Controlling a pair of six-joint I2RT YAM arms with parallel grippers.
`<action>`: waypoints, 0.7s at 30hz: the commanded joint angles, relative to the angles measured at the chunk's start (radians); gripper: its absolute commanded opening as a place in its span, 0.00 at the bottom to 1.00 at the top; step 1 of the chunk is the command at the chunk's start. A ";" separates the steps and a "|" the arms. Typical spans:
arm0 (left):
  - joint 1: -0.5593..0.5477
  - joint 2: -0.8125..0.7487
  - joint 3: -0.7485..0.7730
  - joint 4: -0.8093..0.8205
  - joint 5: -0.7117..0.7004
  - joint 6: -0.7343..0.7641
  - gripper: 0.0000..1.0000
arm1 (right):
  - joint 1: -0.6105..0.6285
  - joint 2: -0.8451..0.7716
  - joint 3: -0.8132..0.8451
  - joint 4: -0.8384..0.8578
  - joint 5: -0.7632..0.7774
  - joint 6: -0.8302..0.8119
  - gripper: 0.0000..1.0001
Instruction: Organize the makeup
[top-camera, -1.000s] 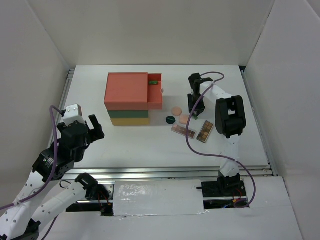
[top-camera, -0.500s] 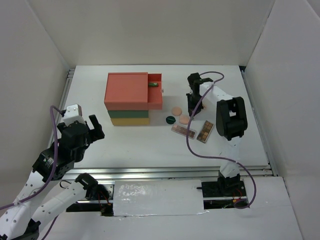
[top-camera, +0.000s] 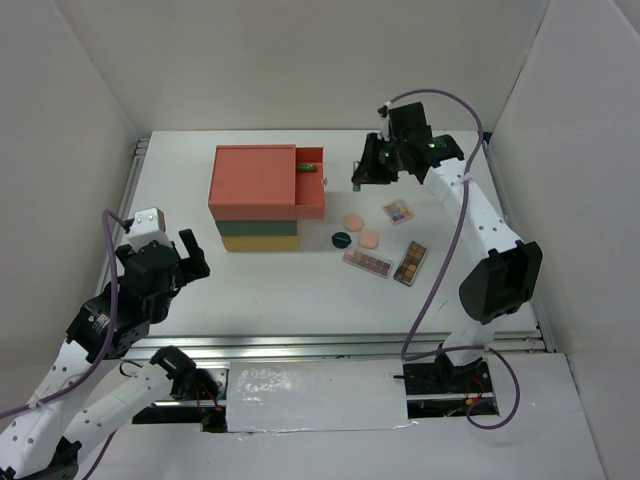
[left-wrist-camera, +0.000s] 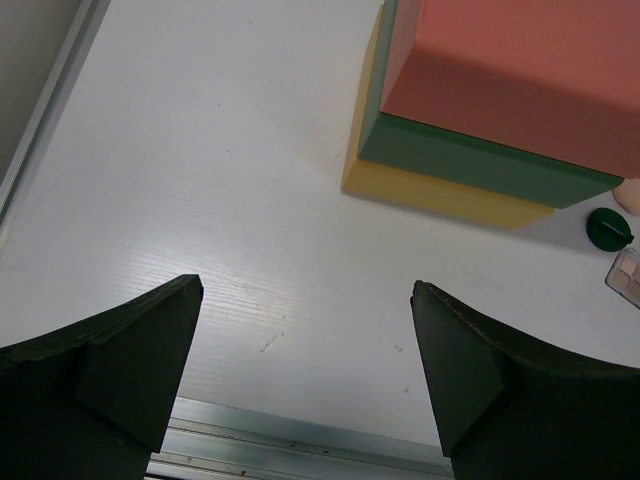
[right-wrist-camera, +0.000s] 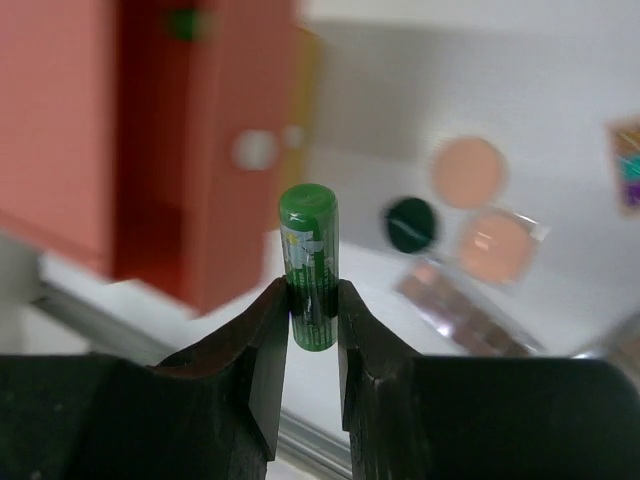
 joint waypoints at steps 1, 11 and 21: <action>-0.005 0.007 0.003 0.028 -0.017 0.004 0.99 | 0.059 -0.014 0.121 0.083 -0.179 0.108 0.12; -0.005 -0.002 0.004 0.027 -0.020 0.001 0.99 | 0.197 0.142 0.308 0.140 -0.155 0.268 0.21; -0.006 -0.004 0.004 0.031 -0.013 0.007 0.99 | 0.217 0.168 0.433 0.054 -0.046 0.243 0.57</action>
